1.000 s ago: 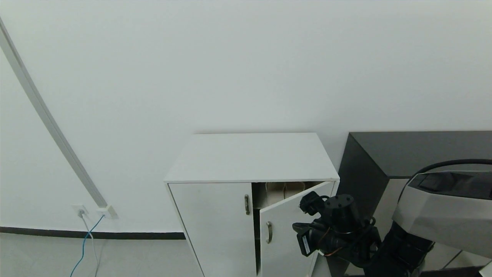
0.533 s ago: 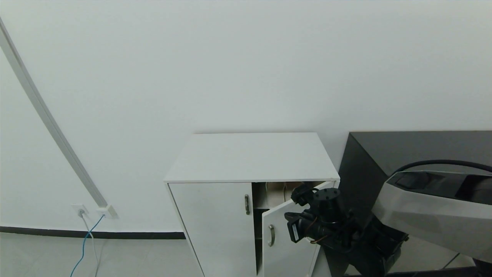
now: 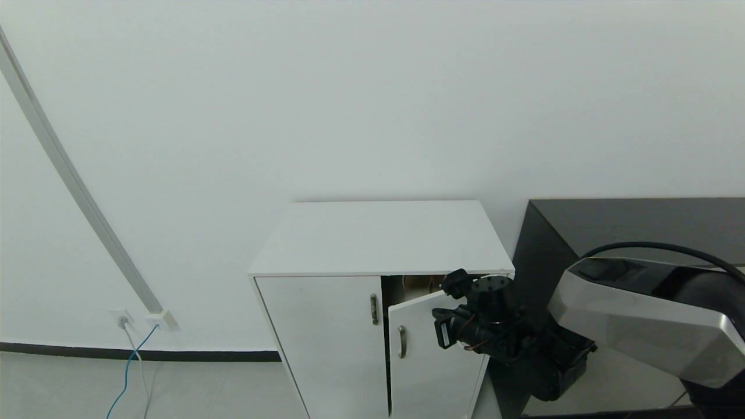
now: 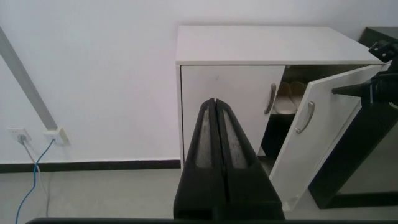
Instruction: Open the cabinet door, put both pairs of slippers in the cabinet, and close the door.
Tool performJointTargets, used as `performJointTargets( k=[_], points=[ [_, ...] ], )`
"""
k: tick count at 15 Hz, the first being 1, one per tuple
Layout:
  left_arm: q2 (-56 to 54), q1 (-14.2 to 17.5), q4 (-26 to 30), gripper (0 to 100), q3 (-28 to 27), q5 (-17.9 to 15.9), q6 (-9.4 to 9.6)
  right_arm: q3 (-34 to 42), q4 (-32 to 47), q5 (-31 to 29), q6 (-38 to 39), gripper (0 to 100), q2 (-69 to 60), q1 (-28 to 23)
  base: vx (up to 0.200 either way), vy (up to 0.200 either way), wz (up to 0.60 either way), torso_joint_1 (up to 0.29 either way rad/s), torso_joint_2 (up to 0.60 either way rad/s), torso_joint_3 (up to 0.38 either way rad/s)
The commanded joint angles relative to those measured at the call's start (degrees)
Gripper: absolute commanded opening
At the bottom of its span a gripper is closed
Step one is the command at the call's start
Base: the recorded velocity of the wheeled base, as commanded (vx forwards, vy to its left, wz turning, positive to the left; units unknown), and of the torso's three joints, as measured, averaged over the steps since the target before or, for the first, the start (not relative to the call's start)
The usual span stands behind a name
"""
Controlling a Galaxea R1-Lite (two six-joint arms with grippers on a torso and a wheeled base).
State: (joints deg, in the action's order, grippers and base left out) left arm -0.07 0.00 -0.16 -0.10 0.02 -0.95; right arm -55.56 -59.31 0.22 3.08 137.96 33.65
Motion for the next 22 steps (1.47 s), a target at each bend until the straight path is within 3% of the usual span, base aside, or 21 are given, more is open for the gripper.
performJointTargets(
  k=[1, 11, 16, 22],
  points=[
    [0.07, 0.00, -0.02, 0, 0.01, -0.02, -0.02, -0.86, -0.19, 0.04, -0.01, 0, 1.70, -0.69, 0.000, 0.000, 0.00, 0.000, 0.00, 0.000],
    [0.07, -0.09, -0.02, 0, 0.01, -0.02, -0.02, -7.72, 1.91, 0.04, -0.01, 0, 3.89, -3.85, 0.000, 0.000, 0.00, 0.000, 0.00, 0.000],
    [0.07, -0.09, -0.02, 0, 0.01, -0.11, 0.07, -14.57, 6.57, 0.04, 0.08, 0, 6.44, -4.91, 0.000, 0.000, 0.00, 0.000, 0.00, 0.000],
    [0.07, 0.00, -0.02, 0, 0.01, -0.11, 0.07, -13.96, 6.84, 0.04, 0.26, 0, 6.00, -5.08, 0.000, 0.000, 0.00, 0.000, 0.00, 0.000]
  ],
)
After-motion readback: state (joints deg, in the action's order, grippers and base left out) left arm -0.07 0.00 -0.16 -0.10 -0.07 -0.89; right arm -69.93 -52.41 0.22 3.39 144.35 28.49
